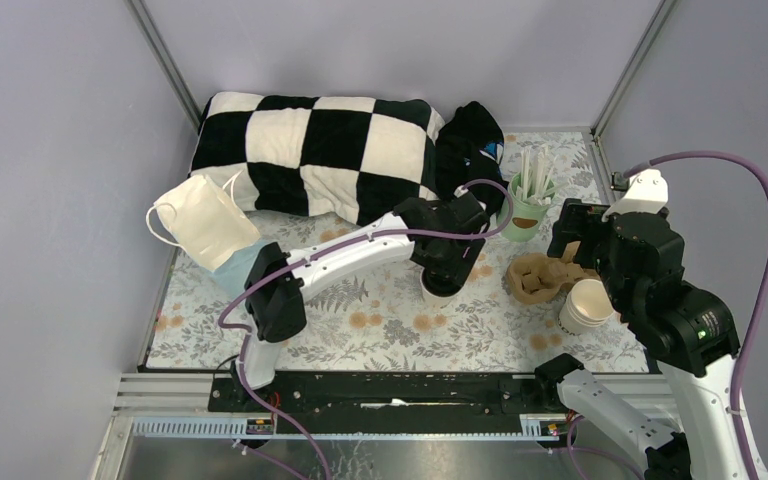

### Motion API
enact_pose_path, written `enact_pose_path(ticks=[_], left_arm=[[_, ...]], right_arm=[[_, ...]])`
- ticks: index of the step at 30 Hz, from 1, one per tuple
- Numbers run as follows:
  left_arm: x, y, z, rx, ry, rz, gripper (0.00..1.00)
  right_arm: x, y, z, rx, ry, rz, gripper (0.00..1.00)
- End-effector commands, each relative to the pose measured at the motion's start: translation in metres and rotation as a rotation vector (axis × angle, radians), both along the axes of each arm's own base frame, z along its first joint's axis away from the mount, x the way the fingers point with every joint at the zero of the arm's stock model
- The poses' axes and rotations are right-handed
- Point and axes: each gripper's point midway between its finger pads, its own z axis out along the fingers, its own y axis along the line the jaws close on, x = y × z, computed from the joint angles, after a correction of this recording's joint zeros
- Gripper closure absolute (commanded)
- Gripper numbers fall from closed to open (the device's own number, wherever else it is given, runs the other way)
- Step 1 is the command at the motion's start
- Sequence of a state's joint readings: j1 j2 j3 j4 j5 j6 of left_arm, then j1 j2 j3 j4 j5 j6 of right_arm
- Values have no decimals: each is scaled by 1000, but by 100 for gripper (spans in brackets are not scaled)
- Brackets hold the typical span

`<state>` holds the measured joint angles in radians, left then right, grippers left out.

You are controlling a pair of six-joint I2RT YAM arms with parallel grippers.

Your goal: Pack the takeout coffee

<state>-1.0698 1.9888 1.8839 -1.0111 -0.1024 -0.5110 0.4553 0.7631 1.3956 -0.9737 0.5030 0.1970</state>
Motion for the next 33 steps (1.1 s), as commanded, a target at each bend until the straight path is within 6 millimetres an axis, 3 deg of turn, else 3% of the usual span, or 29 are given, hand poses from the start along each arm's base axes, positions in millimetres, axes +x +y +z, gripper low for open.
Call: enact_pose_path(ticks=[1,24,28,33], left_arm=[[5,-6,15,-8,-40,-13,33],[1,-3,0,44,-6,-22,29],[3,-4,8,36,-18,-21,18],[0,-3,26,8,-21,-15,19]], right_arm=[[9,6,6,9,-26,15,0],[15,9,5,-3,-24,22,0],[15,10,4,-1,-15,26,0],[11,11,0,9,7,28,0]])
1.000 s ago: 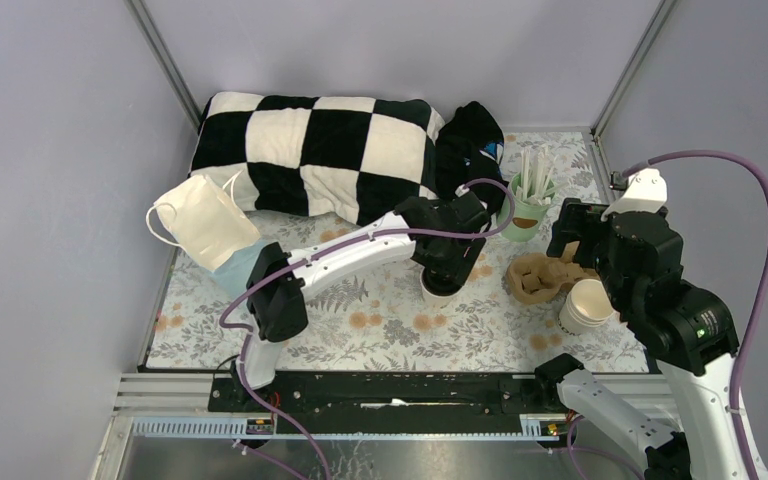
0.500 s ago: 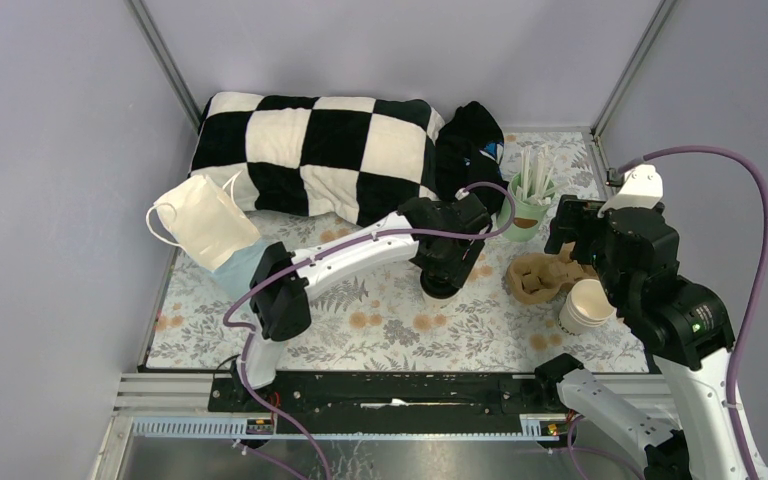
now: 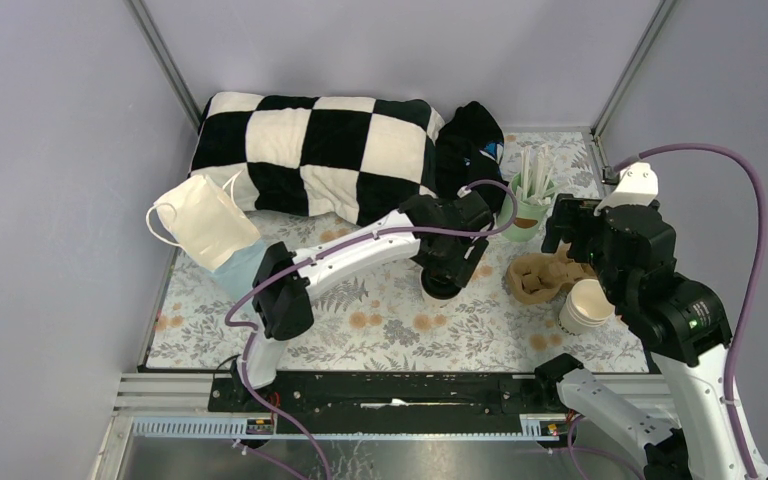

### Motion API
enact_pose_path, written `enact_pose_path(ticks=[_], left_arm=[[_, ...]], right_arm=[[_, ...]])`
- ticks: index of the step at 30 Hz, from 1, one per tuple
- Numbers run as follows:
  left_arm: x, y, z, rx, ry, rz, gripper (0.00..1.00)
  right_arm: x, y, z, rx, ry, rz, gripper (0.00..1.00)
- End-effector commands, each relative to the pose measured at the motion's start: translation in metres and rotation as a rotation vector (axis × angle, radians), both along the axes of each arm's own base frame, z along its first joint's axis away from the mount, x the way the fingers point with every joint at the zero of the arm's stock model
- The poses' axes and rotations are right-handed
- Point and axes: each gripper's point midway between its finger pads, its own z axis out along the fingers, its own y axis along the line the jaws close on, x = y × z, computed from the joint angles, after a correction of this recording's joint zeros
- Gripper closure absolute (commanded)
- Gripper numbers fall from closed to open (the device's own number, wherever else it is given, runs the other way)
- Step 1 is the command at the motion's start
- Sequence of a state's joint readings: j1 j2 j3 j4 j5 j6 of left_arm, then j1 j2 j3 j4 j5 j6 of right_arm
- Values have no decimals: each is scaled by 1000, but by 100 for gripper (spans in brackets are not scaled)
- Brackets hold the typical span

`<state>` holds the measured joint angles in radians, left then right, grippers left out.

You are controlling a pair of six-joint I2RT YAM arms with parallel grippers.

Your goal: Pack the takeout coffee

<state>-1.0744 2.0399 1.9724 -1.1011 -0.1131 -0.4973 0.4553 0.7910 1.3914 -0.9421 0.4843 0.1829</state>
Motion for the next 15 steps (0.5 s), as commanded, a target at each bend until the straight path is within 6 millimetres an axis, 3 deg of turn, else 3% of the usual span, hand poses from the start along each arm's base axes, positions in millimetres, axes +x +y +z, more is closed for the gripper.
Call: enact_pose_path(ticks=[1,5,8,11,15], left_arm=[[1,-4,30,-48,-35,-2,17],[-6,4,48,-67,-27,5,12],[-14,25,69,-105,2,42,12],[-21,47,82,-206,76,97,12],[-25,73,84,-393,215,207,21]], right_arm=[[1,3,0,17,6,5,0],[-2,5,-3,24,39,10,0],[-6,12,-6,72,69,21,0],[-6,38,-26,142,171,105,0],[-6,83,-60,259,343,235,4]])
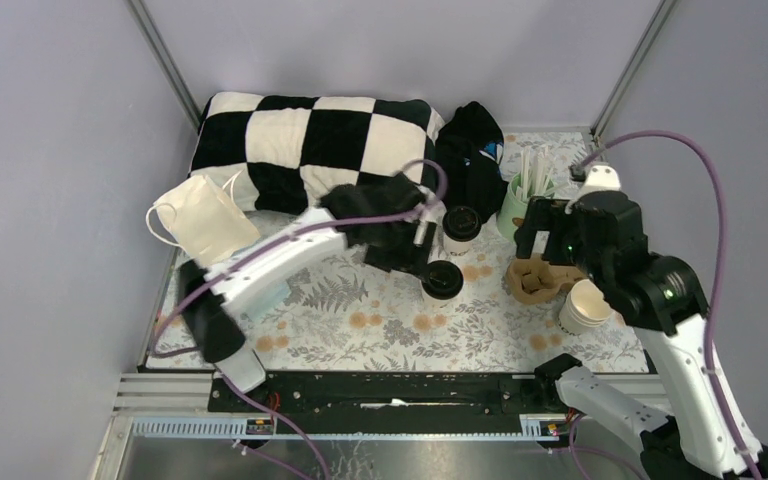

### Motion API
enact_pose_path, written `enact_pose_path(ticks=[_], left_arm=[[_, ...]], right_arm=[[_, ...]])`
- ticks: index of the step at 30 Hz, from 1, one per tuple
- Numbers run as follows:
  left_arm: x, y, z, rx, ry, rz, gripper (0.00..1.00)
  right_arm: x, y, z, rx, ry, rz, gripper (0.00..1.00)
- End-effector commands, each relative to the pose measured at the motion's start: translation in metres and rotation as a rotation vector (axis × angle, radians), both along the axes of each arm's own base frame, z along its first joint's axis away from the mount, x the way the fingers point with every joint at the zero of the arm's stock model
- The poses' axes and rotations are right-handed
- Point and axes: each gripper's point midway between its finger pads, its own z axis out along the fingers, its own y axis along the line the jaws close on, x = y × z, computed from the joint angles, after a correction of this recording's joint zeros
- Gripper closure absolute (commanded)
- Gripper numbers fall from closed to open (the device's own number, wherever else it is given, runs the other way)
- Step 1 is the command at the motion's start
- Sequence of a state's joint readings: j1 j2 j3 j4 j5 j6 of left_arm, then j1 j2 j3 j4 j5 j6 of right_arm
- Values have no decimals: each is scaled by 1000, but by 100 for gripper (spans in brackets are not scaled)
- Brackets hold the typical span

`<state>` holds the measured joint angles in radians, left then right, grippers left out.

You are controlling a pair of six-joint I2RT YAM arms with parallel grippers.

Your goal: Pack the takeout coffee

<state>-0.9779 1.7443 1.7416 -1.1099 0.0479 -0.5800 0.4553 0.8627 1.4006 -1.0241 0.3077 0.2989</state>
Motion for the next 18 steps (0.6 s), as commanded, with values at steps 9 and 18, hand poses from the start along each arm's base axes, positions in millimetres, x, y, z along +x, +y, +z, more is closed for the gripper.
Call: enact_pose_path(ticks=[9,18], left_arm=[[19,22,34,-621,230,265,38],[31,11,-1,-634,254,267,48]], right_arm=[[-12,141,-94,426,606,431,29],[3,142,-143,376,681,391,40]])
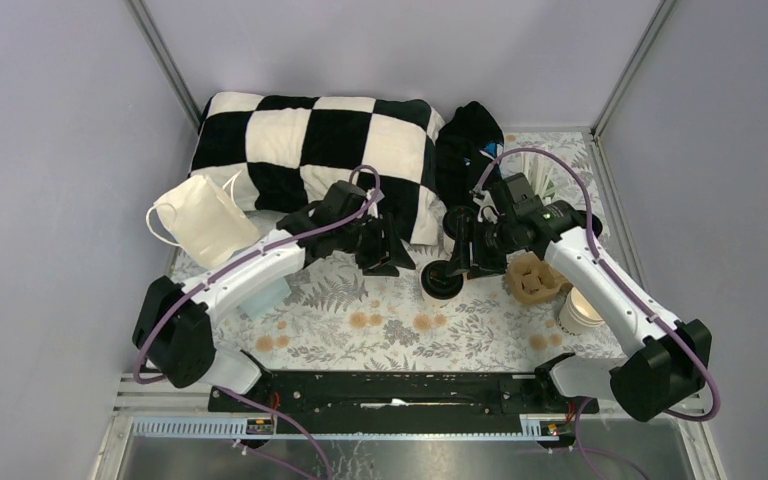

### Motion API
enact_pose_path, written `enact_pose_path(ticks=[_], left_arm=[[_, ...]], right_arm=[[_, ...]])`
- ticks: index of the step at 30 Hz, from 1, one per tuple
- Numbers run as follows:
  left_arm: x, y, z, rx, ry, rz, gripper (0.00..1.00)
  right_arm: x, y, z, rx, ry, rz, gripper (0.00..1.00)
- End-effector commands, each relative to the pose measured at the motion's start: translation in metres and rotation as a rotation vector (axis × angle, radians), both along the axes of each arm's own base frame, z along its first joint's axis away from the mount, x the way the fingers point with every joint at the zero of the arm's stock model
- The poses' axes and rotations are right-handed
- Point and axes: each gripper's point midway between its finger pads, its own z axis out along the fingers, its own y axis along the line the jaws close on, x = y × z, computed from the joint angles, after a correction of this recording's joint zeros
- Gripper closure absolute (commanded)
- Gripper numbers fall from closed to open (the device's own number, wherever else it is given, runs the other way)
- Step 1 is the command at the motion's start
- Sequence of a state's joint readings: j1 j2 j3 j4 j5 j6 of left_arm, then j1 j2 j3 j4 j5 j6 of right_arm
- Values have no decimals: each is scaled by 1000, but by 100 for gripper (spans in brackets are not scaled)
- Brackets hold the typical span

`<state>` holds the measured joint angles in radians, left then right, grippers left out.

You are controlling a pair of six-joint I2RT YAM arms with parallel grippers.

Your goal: Pack the takeout coffee

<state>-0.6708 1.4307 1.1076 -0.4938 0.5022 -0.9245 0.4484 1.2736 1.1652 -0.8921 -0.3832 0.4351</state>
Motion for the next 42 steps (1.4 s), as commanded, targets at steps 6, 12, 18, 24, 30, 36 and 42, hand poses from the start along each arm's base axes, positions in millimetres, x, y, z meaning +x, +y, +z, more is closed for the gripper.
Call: enact_pose_path(ticks=[6,12,18,24,30,36,42], left_arm=[[14,-14,-14,-32,-18,-19,56],[15,-15,-39,18,26,-36,57],[18,-20,-53,44,45,-54,58],[20,-25,-60,65,44,-68,59],[17,-32,-62,70,40,-88,58],[18,-14,-66,167,9,-79,58],[16,15,-64,246,-7,-58,54]], right_arm=[[18,6,-23,-2,-15,18,48],[18,3,-35,-28,-6,15,48],[20,6,-36,-8,-11,8,47],[22,13,-36,22,0,9,47],[22,14,-39,27,8,11,47],[24,14,-37,23,-4,11,47],[27,0,-24,-39,-54,-14,45]])
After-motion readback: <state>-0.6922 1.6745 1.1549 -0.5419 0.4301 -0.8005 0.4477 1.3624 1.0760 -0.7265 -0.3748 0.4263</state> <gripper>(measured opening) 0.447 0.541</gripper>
